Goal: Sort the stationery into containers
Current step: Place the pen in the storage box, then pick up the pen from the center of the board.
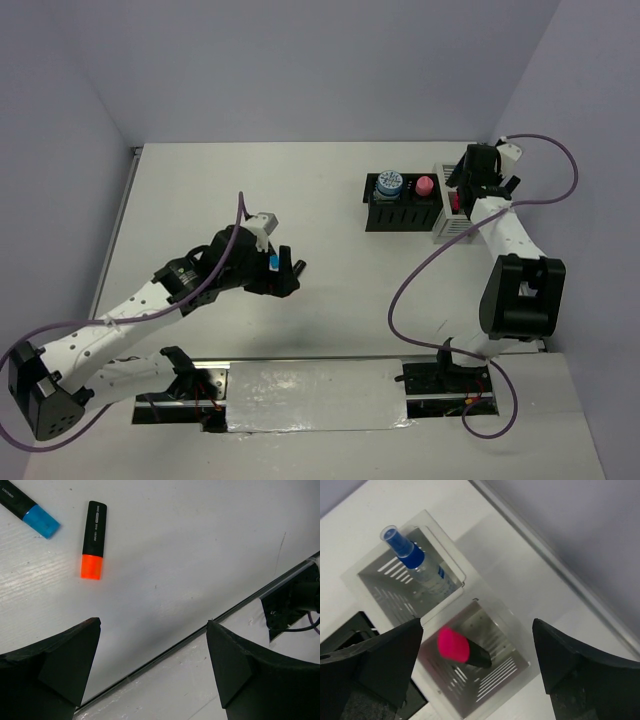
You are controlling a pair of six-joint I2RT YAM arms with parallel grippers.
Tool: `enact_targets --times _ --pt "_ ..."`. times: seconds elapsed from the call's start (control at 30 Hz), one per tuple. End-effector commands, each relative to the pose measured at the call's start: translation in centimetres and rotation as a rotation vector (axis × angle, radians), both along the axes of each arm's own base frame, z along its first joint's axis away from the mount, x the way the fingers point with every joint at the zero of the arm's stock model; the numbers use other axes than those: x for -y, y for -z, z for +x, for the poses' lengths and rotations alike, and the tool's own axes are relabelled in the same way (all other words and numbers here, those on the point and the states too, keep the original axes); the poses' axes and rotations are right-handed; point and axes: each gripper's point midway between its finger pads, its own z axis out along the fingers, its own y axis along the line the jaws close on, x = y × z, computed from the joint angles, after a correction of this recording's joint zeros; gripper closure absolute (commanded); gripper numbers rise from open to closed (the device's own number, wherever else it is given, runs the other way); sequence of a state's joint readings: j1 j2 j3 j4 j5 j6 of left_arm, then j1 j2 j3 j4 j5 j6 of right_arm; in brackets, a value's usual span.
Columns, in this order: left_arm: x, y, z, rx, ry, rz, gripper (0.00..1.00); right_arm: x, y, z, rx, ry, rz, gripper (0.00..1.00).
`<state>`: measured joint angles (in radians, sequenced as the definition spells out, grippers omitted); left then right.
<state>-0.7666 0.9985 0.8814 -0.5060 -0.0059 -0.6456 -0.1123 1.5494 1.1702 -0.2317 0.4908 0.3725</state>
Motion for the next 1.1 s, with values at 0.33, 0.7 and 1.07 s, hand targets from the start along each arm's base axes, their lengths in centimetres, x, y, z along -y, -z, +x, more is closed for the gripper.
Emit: enact_targets --times 0.33,0.7,1.07 --pt "1.2 8.0 3.1 -0.052 0.094 0.251 0.04 -10.1 -11.5 -5.9 0.177 -0.313 0.127 0.00" --pt "1.3 14.0 6.9 -0.125 0.085 0.403 0.07 -15.0 -13.2 -14.1 0.221 -0.586 0.192 0.00" --pt "0.8 17.2 6.9 -0.180 0.075 0.432 0.46 -15.0 -14.1 -16.7 0.238 -0.612 0.184 0.00"
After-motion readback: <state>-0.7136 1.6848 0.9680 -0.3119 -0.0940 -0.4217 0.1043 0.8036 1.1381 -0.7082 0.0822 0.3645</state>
